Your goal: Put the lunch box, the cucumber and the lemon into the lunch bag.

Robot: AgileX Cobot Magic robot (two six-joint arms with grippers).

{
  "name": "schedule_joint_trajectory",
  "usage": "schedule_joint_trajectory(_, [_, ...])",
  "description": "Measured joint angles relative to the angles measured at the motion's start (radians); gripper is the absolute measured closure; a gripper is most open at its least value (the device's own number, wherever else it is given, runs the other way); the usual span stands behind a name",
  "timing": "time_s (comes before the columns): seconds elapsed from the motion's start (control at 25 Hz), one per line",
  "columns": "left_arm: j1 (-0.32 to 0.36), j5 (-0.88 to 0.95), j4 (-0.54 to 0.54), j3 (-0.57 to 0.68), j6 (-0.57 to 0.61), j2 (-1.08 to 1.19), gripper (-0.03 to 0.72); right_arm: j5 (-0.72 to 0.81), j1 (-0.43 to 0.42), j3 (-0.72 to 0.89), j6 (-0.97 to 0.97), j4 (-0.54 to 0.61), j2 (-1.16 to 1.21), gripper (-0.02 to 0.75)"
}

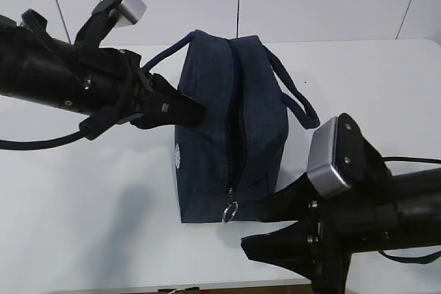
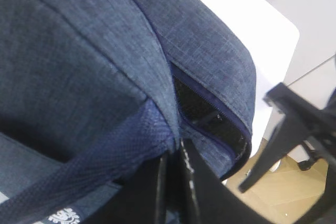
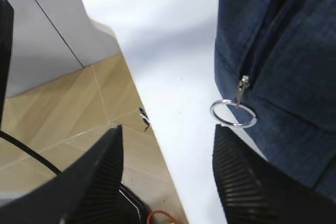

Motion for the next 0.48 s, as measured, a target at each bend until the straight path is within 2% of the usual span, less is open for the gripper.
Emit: schedule_joint_trajectory(0.48, [0.000, 0.000, 0.000, 0.000, 0.000, 0.000, 0.698, 0.000, 0.000, -0.095, -0.159, 0.021, 0.182, 0.300])
